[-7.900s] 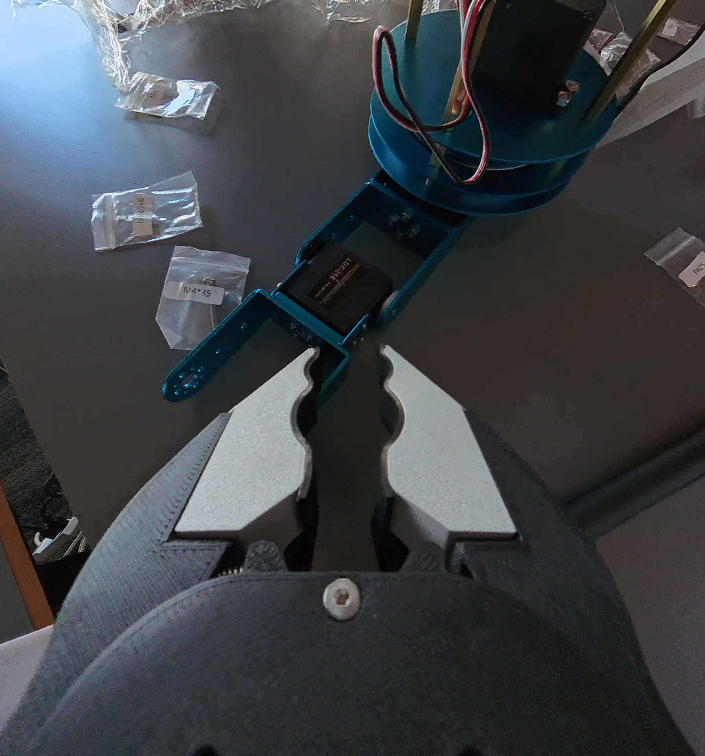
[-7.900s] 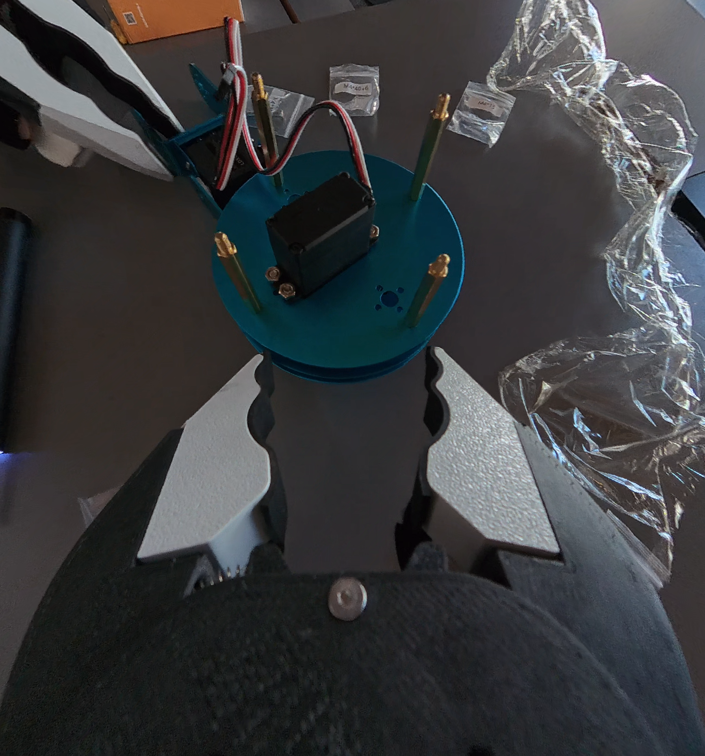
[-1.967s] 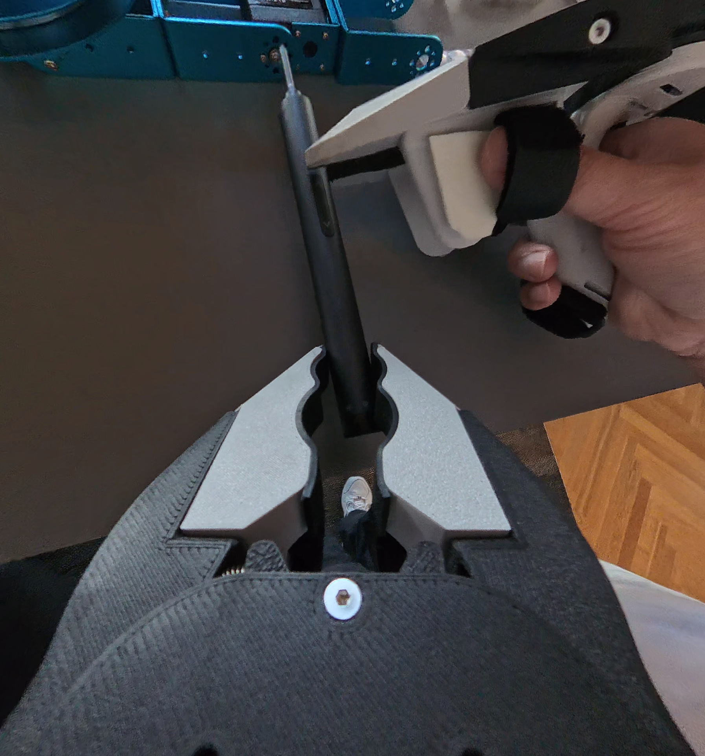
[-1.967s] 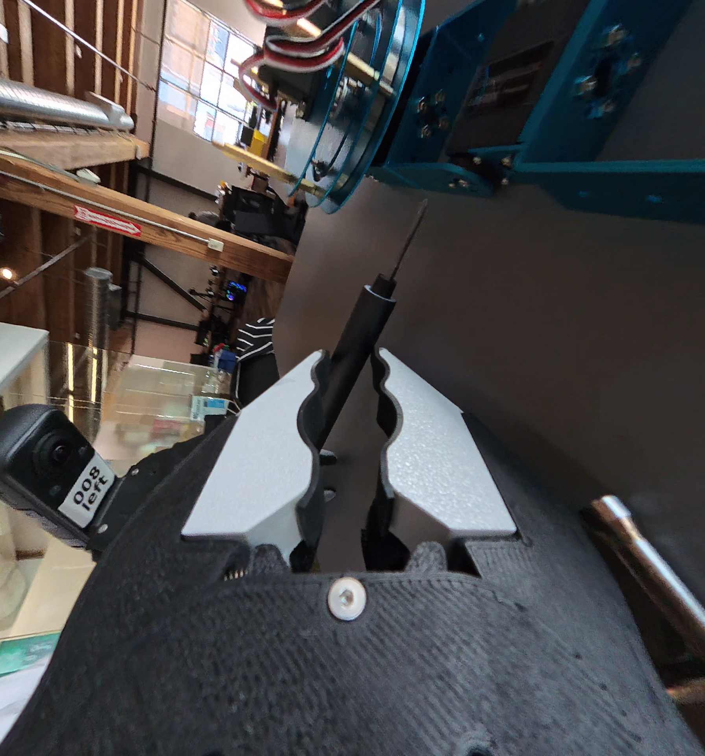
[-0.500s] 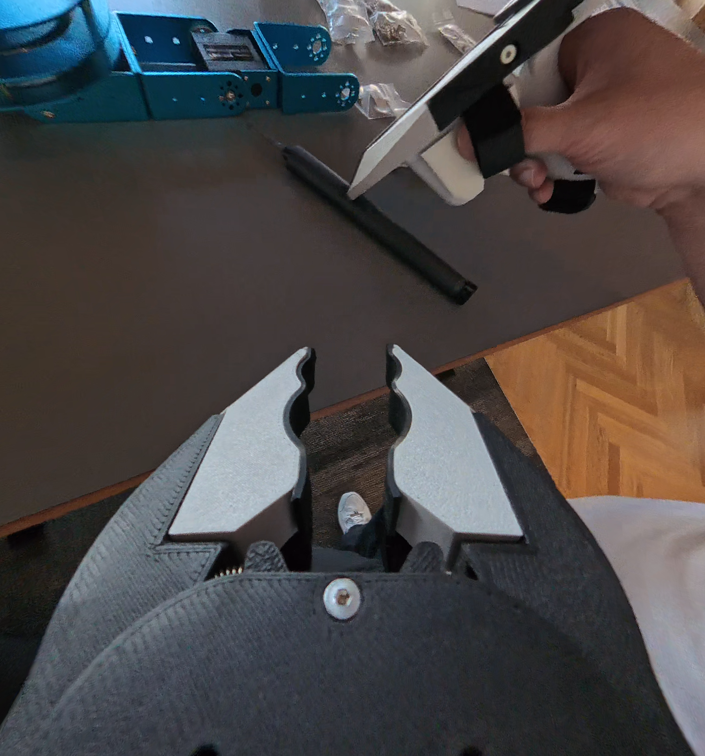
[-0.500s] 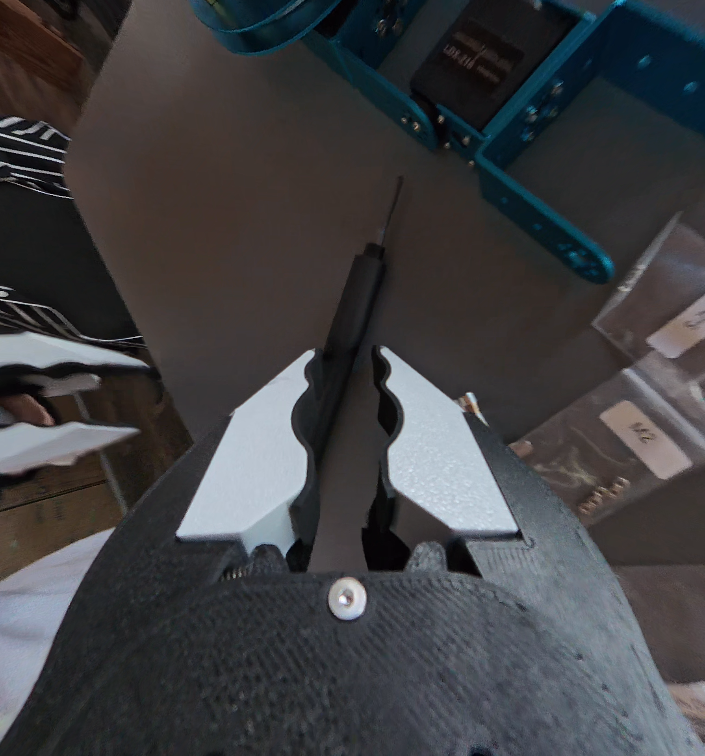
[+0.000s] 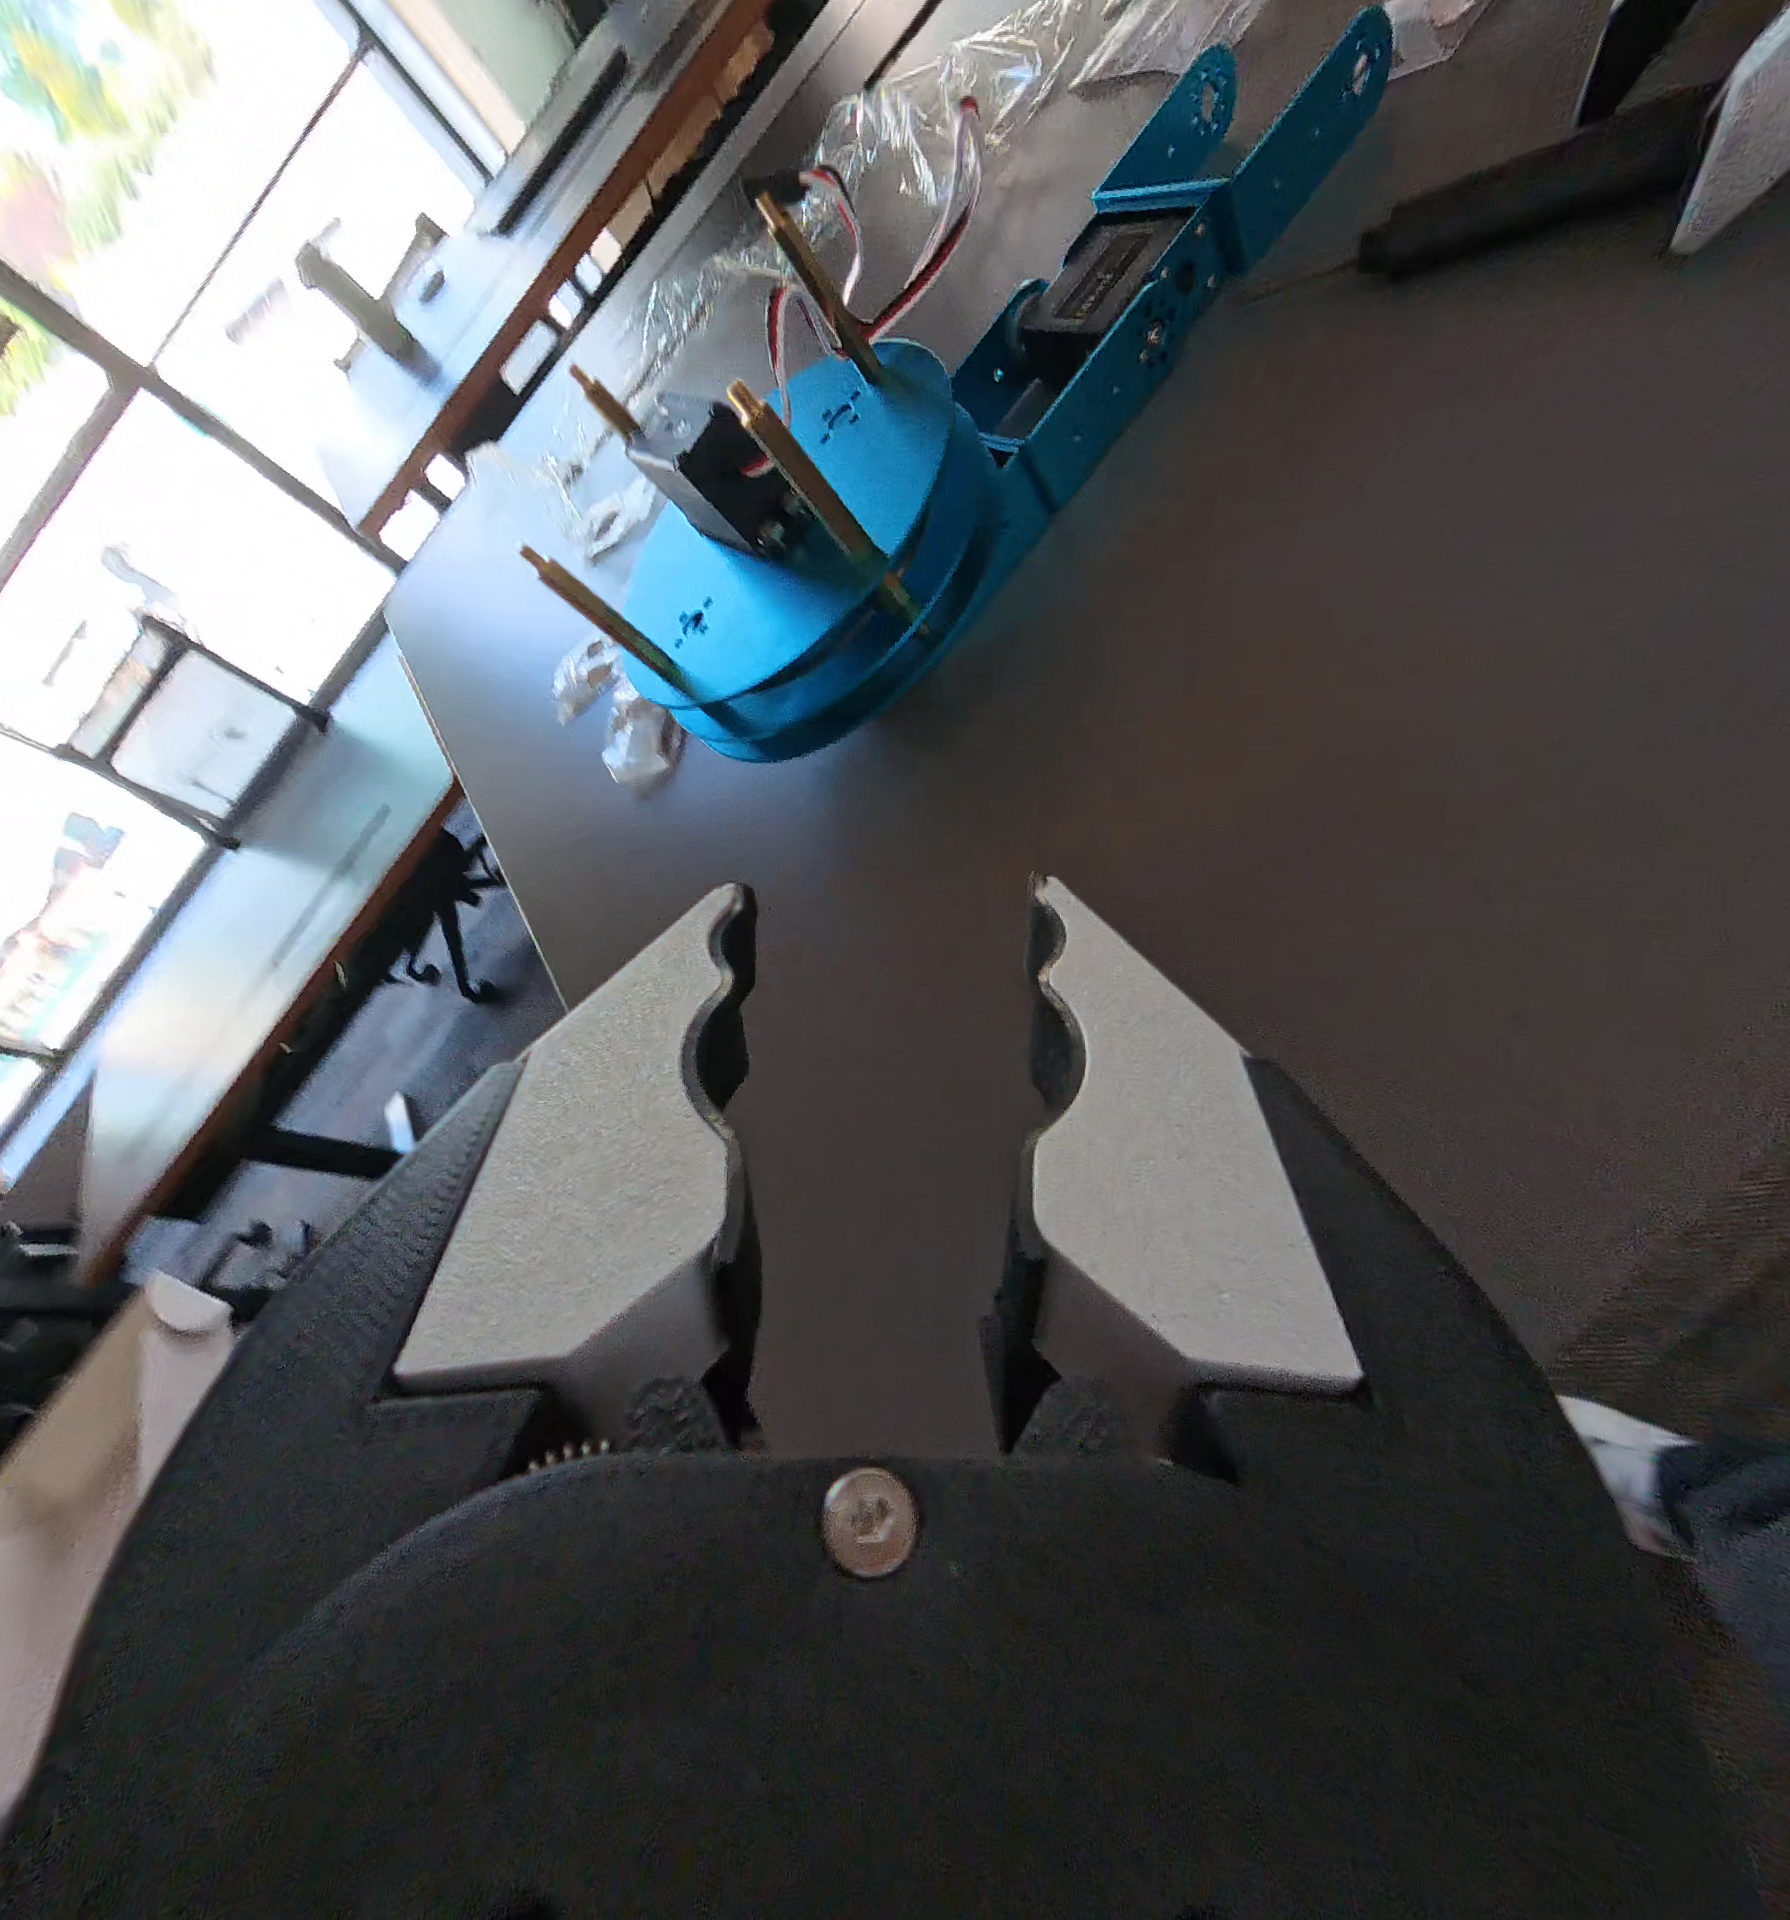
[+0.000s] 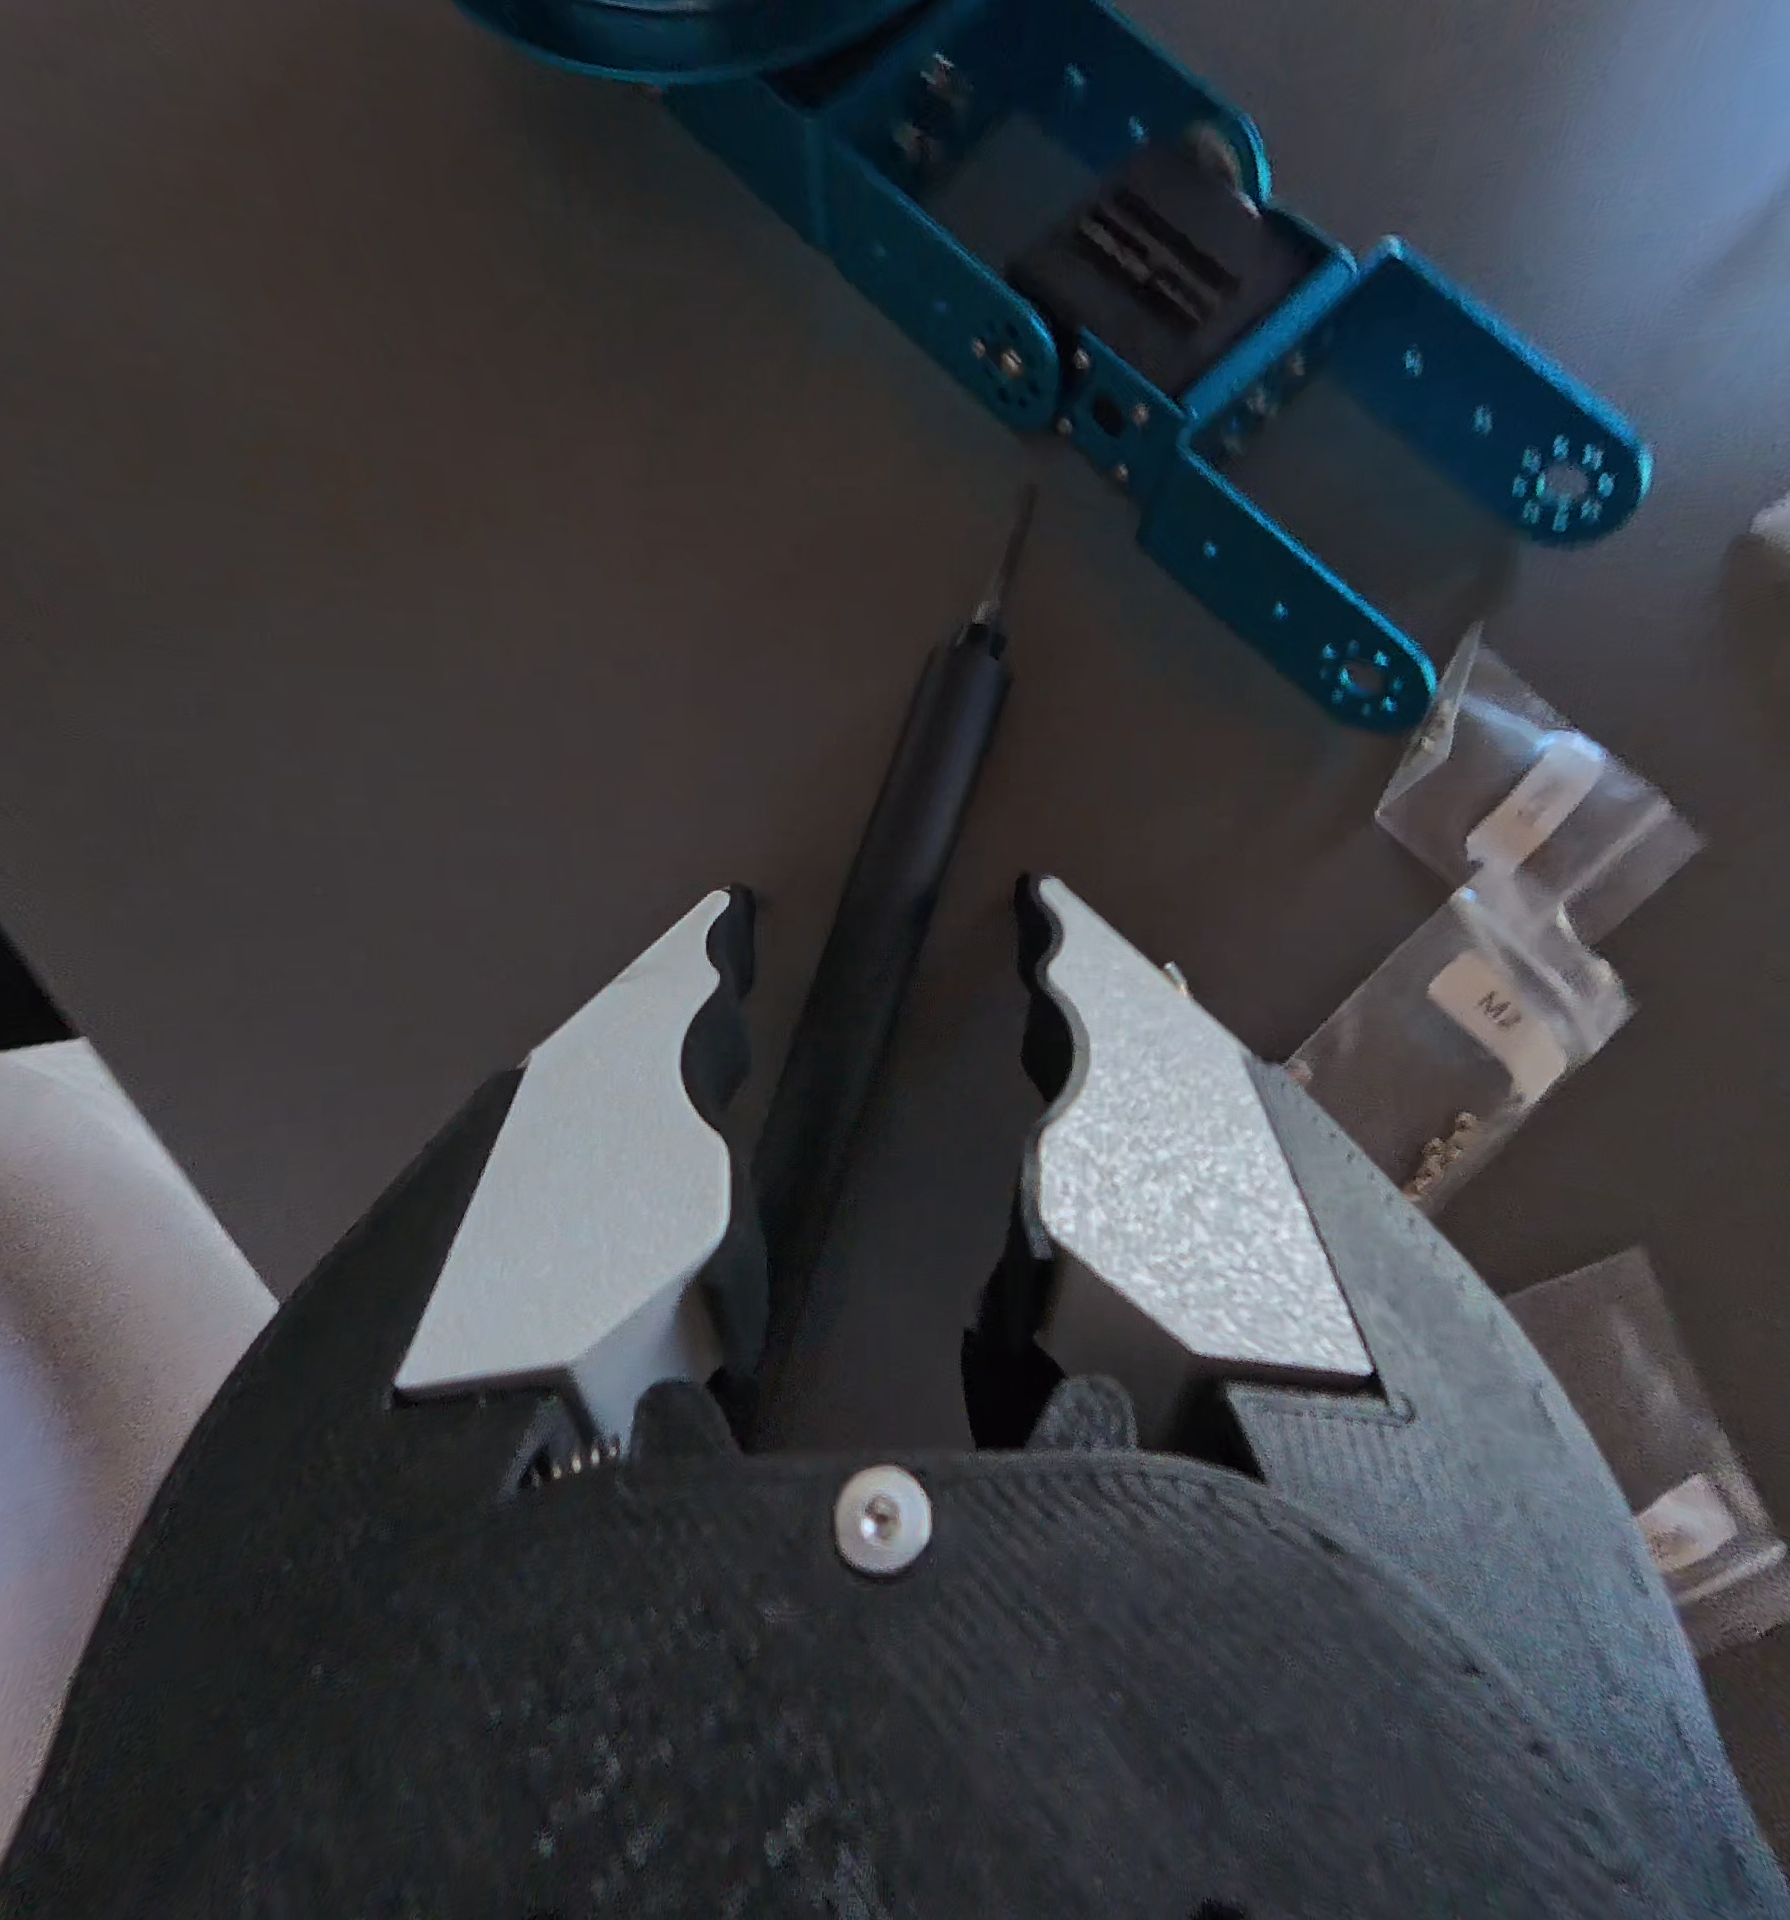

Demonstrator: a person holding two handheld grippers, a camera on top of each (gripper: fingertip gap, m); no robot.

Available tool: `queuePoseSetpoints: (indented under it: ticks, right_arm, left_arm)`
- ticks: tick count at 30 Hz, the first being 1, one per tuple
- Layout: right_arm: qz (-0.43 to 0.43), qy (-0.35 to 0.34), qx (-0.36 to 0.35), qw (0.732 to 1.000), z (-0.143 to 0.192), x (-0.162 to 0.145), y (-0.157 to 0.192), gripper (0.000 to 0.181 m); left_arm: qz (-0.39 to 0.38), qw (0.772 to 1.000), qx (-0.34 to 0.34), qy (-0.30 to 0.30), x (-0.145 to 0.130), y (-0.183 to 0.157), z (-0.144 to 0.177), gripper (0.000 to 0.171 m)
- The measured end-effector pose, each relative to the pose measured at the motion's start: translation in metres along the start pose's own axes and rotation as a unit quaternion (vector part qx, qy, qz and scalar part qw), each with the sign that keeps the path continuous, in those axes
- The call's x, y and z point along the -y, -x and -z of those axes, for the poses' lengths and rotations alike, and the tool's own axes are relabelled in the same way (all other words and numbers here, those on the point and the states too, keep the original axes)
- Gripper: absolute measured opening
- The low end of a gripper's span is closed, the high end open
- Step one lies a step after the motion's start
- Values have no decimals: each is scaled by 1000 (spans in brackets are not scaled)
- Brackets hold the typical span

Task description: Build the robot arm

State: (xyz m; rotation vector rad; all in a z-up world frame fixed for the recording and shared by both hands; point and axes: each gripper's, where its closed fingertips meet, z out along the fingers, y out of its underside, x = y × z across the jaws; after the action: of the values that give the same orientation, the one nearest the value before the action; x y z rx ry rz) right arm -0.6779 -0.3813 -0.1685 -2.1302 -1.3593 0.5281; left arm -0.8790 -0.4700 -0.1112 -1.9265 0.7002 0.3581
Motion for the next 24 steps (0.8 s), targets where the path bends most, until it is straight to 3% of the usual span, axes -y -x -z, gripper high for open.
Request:
queuePoseSetpoints:
  ticks: [3,7,10,13,17,20,24]
  right_arm:
    - [-33,18,-35,999,-1,1,-3,20]
    - [-11,48,-40,998,13,-17,3,19]
    - [91,67,-25,993,32,-37,5,19]
    - [181,86,-67,977,51,-56,-25,19]
    - [244,99,-57,963,62,-68,-48,18]
    - [268,75,-66,958,65,-54,-47,47]
    - [342,-1,-96,935,58,0,-24,49]
  left_arm:
    - [-62,997,-13,-40,5,15,-20,52]
    - [-145,986,-39,-73,9,27,-51,55]
    - [-195,974,-58,-102,15,27,-67,55]
    - [-249,958,-48,-136,29,26,-74,57]
    - [-322,932,-43,-160,36,15,-81,58]
    - [-339,925,-40,-166,38,11,-85,54]
    - [-351,922,-36,-161,35,10,-83,48]
